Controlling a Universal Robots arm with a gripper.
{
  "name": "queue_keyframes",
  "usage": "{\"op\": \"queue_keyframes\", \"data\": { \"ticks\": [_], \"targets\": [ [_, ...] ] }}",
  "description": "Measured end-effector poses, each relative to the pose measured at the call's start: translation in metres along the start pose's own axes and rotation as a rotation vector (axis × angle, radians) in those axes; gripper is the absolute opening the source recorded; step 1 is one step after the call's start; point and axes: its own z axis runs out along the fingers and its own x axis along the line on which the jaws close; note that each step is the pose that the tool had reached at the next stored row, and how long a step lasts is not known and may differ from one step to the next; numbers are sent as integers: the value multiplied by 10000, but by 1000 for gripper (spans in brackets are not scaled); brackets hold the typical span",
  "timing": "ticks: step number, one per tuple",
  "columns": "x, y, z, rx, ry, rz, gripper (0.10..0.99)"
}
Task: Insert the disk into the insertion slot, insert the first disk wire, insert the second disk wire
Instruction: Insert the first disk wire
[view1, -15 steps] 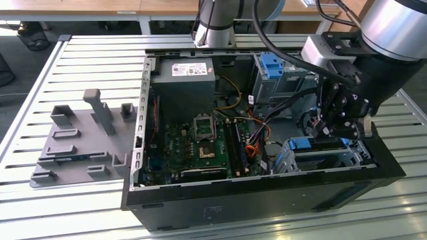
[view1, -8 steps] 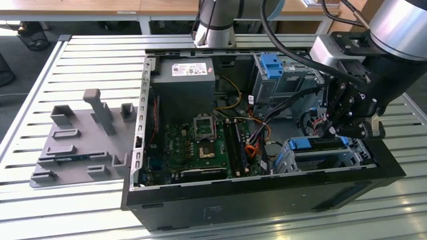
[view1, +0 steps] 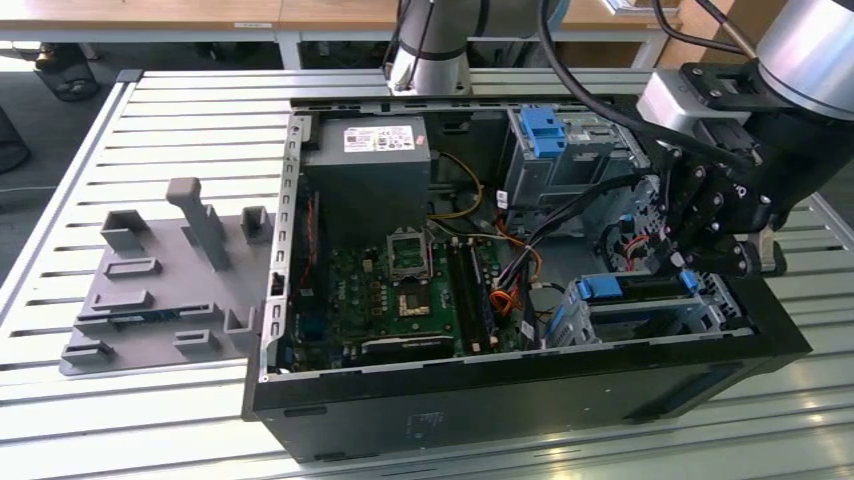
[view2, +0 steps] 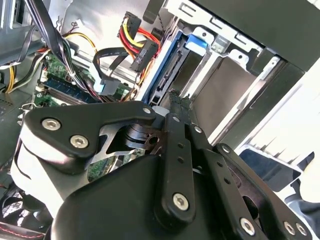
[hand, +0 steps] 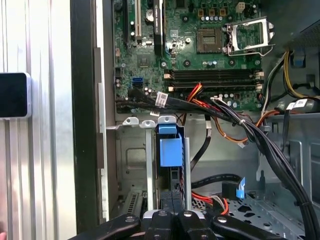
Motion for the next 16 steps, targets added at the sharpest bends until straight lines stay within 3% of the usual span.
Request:
{"op": "queue_keyframes", "data": {
  "ticks": [12,16],
  "targets": [
    [-13,-17,-67,12,-3,0,122],
    [-21,-79,-66,11,-21,1,122]
  ]
}}
